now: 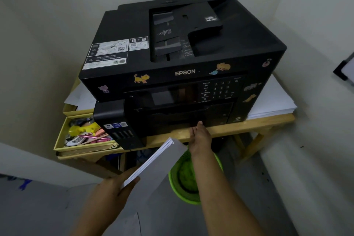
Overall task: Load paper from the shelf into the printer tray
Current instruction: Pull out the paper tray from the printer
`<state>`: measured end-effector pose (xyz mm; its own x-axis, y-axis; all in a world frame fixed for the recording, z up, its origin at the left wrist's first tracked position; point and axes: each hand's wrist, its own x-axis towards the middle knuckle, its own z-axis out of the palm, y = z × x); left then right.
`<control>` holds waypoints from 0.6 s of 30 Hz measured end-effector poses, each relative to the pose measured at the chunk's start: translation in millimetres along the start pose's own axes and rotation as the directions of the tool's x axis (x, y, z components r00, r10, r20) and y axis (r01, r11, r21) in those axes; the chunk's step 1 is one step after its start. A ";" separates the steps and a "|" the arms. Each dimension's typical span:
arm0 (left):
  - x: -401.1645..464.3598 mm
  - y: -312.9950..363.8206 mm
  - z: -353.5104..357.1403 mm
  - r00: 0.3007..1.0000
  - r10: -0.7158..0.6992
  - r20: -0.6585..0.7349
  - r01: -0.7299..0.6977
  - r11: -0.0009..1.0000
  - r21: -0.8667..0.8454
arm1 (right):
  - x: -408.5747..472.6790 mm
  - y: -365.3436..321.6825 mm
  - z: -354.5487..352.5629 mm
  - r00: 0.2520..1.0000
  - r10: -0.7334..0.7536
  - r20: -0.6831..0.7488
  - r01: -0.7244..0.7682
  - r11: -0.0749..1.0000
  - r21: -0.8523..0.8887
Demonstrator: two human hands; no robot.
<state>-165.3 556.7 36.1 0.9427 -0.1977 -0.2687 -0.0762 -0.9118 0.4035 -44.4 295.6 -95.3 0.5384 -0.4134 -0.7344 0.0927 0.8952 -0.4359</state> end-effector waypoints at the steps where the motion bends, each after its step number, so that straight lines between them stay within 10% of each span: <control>1: -1.0 0.4 0.3 1.000 -0.002 0.005 0.002 1.000 -0.004 | 1.0 2.0 0.3 1.000 0.004 0.001 -0.004 1.000 -0.008; 18: -0.7 -16.3 14.1 1.000 -0.028 -0.002 0.028 0.998 -0.060 | 11.9 8.0 -18.0 0.987 0.073 0.142 -0.065 0.996 -0.063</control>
<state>-169.3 566.7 17.4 0.9452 -0.1714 -0.2779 -0.0305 -0.8937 0.4476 -52.3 294.8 -116.9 0.6570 -0.3186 -0.6832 0.0043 0.9079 -0.4192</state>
